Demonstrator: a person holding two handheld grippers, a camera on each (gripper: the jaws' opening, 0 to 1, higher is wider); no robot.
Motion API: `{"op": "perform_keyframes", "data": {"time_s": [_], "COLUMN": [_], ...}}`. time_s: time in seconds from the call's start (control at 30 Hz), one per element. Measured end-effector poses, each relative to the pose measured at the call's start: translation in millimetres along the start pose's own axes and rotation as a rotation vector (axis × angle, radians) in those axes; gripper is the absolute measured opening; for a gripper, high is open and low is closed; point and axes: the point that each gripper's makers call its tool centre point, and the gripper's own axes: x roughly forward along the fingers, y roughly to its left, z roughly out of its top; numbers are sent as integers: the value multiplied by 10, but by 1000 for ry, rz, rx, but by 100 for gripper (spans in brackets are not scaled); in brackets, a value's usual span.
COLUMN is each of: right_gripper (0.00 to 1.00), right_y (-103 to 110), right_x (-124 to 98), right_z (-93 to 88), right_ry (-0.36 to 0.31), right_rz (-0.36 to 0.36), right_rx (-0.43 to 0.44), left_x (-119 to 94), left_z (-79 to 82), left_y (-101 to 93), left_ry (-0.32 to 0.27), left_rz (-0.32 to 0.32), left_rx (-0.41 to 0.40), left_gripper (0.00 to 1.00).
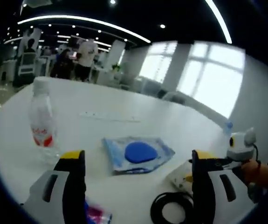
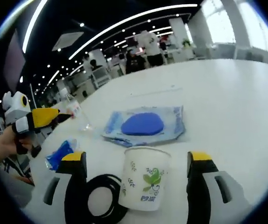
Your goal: Arrange the tabletop items into an orderly group along one side of the table until the central work area is clear of visible clutter.
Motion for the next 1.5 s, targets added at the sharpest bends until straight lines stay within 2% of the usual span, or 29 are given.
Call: {"op": "perform_keyframes", "data": {"time_s": [0.13,0.47,0.83,1.03,1.23,1.5], "right_gripper": [87,83,77,66,53,45], "right_y": [-3,22,5,-37,-88,-70], "right_x": [2,4,-86,-127,-138,-122], "right_z": [-93,-250,-399,-484,-545,-590], "right_ry": [34,94,159,197,224,225], "right_rz": [-21,-31,-73,-101,-112,-101], "right_rx": [-8,6,2,-23,-41,-26], "left_x": [-75,-267,-476,-561,-611,-658], "left_z": [-24,-9,-109,-171,-191,-226], "left_y": [-65,-209,-358,-432,-446,-480], "left_ry": [12,26,71,87,91,98], "left_rz": [-25,-76,-127,-149,-143,-149], "left_rx": [18,67,94,103,130,121], "left_gripper": [99,99,99,99,99,99]}}
